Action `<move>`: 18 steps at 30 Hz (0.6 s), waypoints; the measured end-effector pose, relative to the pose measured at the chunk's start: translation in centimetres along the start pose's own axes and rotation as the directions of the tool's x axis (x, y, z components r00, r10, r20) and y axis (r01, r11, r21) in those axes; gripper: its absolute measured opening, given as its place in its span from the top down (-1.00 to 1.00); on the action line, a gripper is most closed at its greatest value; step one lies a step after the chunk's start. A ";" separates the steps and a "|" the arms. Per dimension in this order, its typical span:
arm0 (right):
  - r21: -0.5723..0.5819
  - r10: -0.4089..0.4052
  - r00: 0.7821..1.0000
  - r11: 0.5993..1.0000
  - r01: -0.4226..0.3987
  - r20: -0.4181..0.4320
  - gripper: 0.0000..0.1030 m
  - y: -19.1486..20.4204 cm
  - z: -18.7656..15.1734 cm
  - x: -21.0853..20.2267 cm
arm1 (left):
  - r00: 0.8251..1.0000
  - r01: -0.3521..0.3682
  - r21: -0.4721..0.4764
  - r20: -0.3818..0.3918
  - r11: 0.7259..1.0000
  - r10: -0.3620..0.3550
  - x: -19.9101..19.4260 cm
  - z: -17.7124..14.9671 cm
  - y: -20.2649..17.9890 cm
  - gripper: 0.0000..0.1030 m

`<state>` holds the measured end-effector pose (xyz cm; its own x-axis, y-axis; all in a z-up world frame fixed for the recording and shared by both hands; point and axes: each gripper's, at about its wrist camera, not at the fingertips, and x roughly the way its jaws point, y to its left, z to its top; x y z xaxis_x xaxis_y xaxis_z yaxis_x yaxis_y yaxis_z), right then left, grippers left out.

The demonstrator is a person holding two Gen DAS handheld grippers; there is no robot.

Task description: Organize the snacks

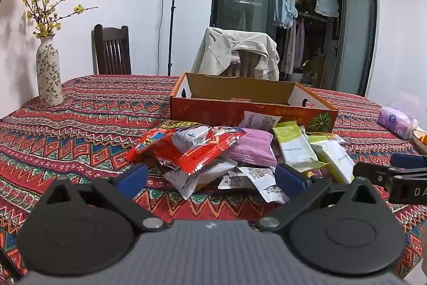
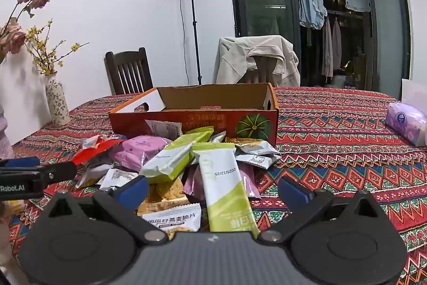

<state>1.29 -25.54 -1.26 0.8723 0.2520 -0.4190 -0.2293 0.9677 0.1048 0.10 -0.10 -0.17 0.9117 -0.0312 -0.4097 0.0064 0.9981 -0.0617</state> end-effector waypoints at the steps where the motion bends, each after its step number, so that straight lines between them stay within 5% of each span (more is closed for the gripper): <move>1: 0.000 0.000 1.000 1.000 0.000 0.001 -1.00 0.0 0.0 0.0 | 1.000 -0.001 0.001 0.000 1.000 0.001 0.0 0.0 0.0 -1.00; 18: -0.002 -0.003 1.000 1.000 0.003 0.002 -1.00 0.0 0.0 -0.1 | 1.000 0.002 -0.003 -0.004 1.000 -0.002 0.0 0.0 -0.2 -1.00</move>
<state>1.26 -25.58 -1.21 0.8739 0.2495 -0.4173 -0.2277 0.9684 0.1023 0.11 -0.31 -0.22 0.9102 -0.0335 -0.4129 0.0071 0.9978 -0.0653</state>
